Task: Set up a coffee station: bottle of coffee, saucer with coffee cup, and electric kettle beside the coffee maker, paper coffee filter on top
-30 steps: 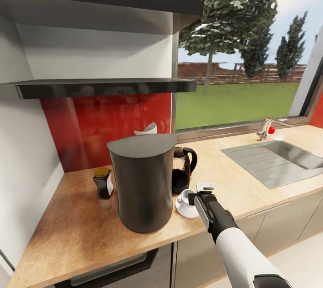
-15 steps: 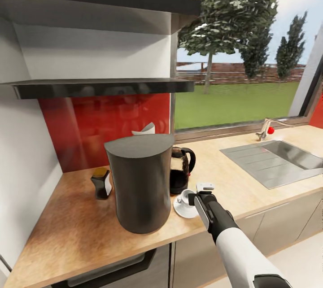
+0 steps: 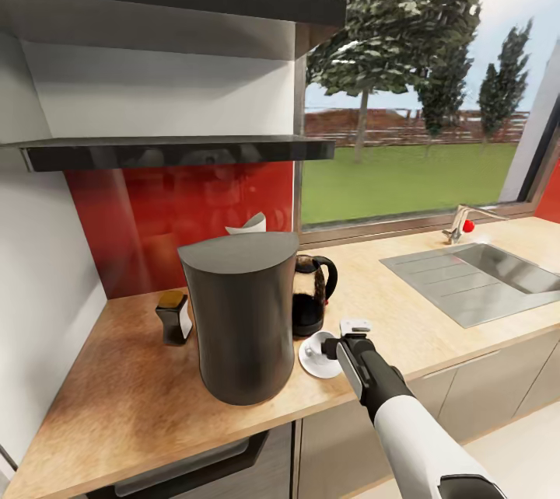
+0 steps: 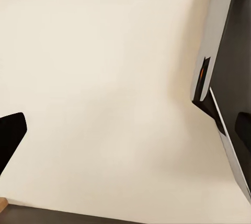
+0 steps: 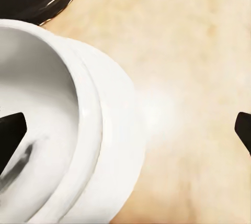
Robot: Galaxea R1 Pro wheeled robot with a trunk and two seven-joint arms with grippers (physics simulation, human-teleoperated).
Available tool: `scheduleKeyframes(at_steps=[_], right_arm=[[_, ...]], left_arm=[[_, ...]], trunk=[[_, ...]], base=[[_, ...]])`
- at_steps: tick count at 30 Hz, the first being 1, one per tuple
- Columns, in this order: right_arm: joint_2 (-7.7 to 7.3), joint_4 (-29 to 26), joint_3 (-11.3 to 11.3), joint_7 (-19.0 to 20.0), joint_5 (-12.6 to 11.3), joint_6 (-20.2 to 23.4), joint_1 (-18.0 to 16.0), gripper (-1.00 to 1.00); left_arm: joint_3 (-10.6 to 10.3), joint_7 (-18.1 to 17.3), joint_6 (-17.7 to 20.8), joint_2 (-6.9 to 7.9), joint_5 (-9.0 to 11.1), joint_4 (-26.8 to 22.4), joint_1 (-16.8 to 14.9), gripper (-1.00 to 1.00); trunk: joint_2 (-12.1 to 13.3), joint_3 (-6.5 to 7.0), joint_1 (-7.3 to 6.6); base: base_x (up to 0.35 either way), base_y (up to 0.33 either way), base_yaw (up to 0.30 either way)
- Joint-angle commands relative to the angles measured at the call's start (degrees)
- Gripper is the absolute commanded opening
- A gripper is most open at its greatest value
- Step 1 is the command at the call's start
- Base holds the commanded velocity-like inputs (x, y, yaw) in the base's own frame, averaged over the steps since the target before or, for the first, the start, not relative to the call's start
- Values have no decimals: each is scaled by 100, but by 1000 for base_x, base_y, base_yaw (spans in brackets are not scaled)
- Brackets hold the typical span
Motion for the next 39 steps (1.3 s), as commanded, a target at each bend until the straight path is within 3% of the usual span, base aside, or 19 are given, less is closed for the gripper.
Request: scheduleKeyframes(at_steps=[1, 7, 12, 15, 25, 39], right_arm=[[6, -6, -22, -3, 18, 28, 0, 100], [6, -141, -40, -3, 5, 31, 0, 100], [6, -1407, -42, -1, 4, 58, 0, 100], [6, -1639, -38, 5, 1, 72, 0, 100], [6, -1694, -19, 12, -2, 51, 0, 100], [6, -1672, -25, 8, 10, 58, 0, 100]], left_arm=[[48, 17, -23, 0, -61, 5, -1, 100], [48, 16, -23, 1, -61, 5, -1, 100], [47, 9, -23, -1, -61, 5, -1, 100], [43, 8, -23, -3, -61, 5, 0, 100], [25, 17, -23, -7, -61, -3, -3, 100], [32, 20, -30, -8, -65, -12, -8, 100]], trunk=[[-3, -1, 2], [-3, -1, 2], [-3, -1, 2], [-3, -1, 2], [-3, -1, 2], [-3, -1, 2]], base=[[0, 0, 0], [0, 0, 0], [0, 0, 0], [0, 0, 0], [-52, -38, -17], [-256, -167, -283]])
